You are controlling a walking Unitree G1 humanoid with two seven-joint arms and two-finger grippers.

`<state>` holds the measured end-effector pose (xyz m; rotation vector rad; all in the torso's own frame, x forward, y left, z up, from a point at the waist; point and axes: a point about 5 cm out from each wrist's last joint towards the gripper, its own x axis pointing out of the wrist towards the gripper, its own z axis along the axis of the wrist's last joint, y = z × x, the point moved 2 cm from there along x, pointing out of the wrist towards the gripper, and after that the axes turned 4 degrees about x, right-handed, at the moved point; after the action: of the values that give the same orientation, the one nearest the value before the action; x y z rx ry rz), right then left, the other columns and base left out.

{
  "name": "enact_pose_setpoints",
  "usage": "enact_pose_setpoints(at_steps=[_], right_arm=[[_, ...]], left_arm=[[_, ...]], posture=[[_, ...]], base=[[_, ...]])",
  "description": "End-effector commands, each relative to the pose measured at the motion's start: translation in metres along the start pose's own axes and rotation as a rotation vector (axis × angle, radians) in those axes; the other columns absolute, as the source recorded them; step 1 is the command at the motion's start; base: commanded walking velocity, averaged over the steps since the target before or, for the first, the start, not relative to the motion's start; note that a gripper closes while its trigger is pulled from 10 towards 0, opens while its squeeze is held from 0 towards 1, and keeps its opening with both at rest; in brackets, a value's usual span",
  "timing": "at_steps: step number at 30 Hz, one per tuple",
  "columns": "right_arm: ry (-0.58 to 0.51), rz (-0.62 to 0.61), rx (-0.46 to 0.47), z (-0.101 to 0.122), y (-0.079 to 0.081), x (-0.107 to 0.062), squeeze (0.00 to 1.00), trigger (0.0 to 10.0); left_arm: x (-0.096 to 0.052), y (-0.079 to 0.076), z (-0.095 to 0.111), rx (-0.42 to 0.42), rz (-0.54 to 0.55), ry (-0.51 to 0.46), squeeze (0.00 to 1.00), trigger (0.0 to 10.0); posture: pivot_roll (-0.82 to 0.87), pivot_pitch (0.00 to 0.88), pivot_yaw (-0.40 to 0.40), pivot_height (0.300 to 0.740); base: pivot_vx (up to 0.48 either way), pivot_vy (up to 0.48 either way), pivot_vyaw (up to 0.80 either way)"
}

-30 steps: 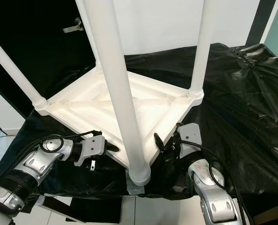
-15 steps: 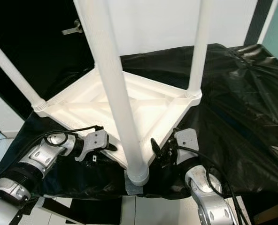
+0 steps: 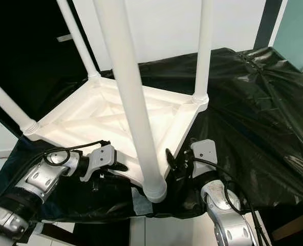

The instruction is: Building children table

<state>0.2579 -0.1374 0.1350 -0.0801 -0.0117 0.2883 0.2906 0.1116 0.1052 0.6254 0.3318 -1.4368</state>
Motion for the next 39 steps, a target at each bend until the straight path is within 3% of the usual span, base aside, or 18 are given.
enact_pose_setpoints(at_steps=[1, 9, 13, 15, 16, 18, 22, 23, 24, 25, 26, 27, 33, 34, 35, 36, 37, 39], right_arm=[[0.006, 0.016, 0.011, -0.001, 0.005, 0.002, 0.00, 10.0], [-0.003, -0.020, 0.016, -0.001, 0.000, 0.011, 0.00, 10.0], [-0.009, -0.054, 0.022, -0.001, -0.004, 0.013, 0.00, 10.0], [-0.040, -0.219, 0.063, 0.002, -0.027, 0.014, 0.00, 10.0], [-0.040, -0.219, 0.063, 0.002, -0.027, 0.014, 0.00, 10.0], [-0.051, -0.353, 0.110, 0.001, -0.045, 0.009, 0.00, 10.0], [-0.042, -0.388, 0.134, -0.003, -0.049, 0.006, 0.00, 10.0], [-0.040, -0.398, 0.137, -0.004, -0.049, 0.004, 0.00, 10.0], [-0.040, -0.398, 0.137, -0.004, -0.049, 0.004, 0.00, 10.0], [-0.039, -0.405, 0.137, -0.005, -0.050, 0.003, 0.00, 10.0], [-0.039, -0.405, 0.137, -0.005, -0.050, 0.003, 0.00, 10.0], [-0.040, -0.409, 0.127, -0.007, -0.048, -0.003, 0.00, 10.0], [-0.043, -0.398, 0.114, -0.009, -0.044, -0.014, 0.00, 10.0], [-0.045, -0.385, 0.113, -0.010, -0.041, -0.019, 0.00, 10.0], [-0.045, -0.385, 0.113, -0.010, -0.041, -0.019, 0.00, 10.0], [-0.047, -0.331, 0.096, -0.011, -0.033, -0.030, 0.00, 10.0], [-0.047, -0.305, 0.095, -0.011, -0.029, -0.033, 0.00, 10.0], [-0.049, -0.277, 0.094, -0.012, -0.027, -0.037, 0.00, 10.0]], left_arm=[[-0.013, 0.009, -0.025, -0.139, 0.221, 0.057, 0.00, 0.0], [-0.033, 0.005, -0.029, -0.211, 0.416, 0.068, 0.00, 0.0], [-0.036, 0.004, -0.031, -0.221, 0.447, 0.078, 0.00, 0.0], [-0.039, 0.002, -0.034, -0.250, 0.517, 0.095, 0.00, 0.0], [-0.039, 0.002, -0.034, -0.250, 0.517, 0.095, 0.00, 0.0], [-0.039, 0.001, -0.035, -0.257, 0.561, 0.105, 0.00, 0.0], [-0.037, 0.005, -0.036, -0.261, 0.597, 0.114, 0.00, 0.0], [-0.033, 0.007, -0.036, -0.263, 0.610, 0.125, 0.00, 8.3], [-0.033, 0.007, -0.036, -0.263, 0.610, 0.125, 0.00, 8.3], [-0.031, 0.009, -0.036, -0.264, 0.616, 0.133, 0.00, 10.0], [-0.031, 0.009, -0.036, -0.264, 0.616, 0.133, 0.00, 10.0], [-0.023, 0.010, -0.029, -0.273, 0.597, 0.098, 1.00, 10.0], [-0.018, 0.011, -0.018, -0.252, 0.578, 0.049, 0.96, 10.0], [-0.019, 0.010, -0.011, -0.254, 0.564, -0.006, 0.00, 10.0], [-0.019, 0.010, -0.011, -0.254, 0.564, -0.006, 0.00, 10.0], [-0.023, 0.002, 0.008, -0.226, 0.507, -0.155, 0.00, 10.0], [-0.026, -0.002, 0.015, -0.199, 0.487, -0.205, 0.00, 10.0], [-0.029, -0.005, 0.020, -0.164, 0.474, -0.235, 0.00, 10.0]], posture=[[-0.07, 0.000, 0.090, 0.740], [-0.04, 0.000, 0.057, 0.740], [-0.04, 0.000, 0.055, 0.740], [-0.02, 0.000, 0.041, 0.740], [-0.02, 0.000, 0.041, 0.740], [-0.03, 0.000, 0.044, 0.740], [-0.04, 0.000, 0.051, 0.740], [-0.05, 0.000, 0.058, 0.740], [-0.05, 0.000, 0.058, 0.740], [-0.05, 0.000, 0.060, 0.740], [-0.05, 0.000, 0.060, 0.740], [-0.08, 0.000, 0.076, 0.740], [-0.09, 0.000, 0.083, 0.740], [-0.09, 0.000, 0.086, 0.740], [-0.09, 0.000, 0.086, 0.740], [-0.09, 0.000, 0.087, 0.740], [-0.09, 0.000, 0.088, 0.740], [-0.09, 0.000, 0.088, 0.740]], base=[[0.000, 0.000, 0.00], [0.000, 0.000, 0.00], [0.000, 0.000, 0.00], [0.000, 0.000, 0.00], [0.000, 0.000, 0.00], [0.000, 0.000, 0.00], [0.000, 0.000, 0.00], [0.000, 0.000, 0.00], [0.000, 0.000, 0.00], [0.000, 0.000, 0.00], [0.000, 0.000, 0.00], [0.000, 0.000, 0.00], [0.000, 0.000, 0.00], [0.000, 0.000, 0.00], [0.000, 0.000, 0.00], [0.000, 0.000, 0.00], [0.000, 0.000, 0.00], [0.000, 0.000, 0.00]])
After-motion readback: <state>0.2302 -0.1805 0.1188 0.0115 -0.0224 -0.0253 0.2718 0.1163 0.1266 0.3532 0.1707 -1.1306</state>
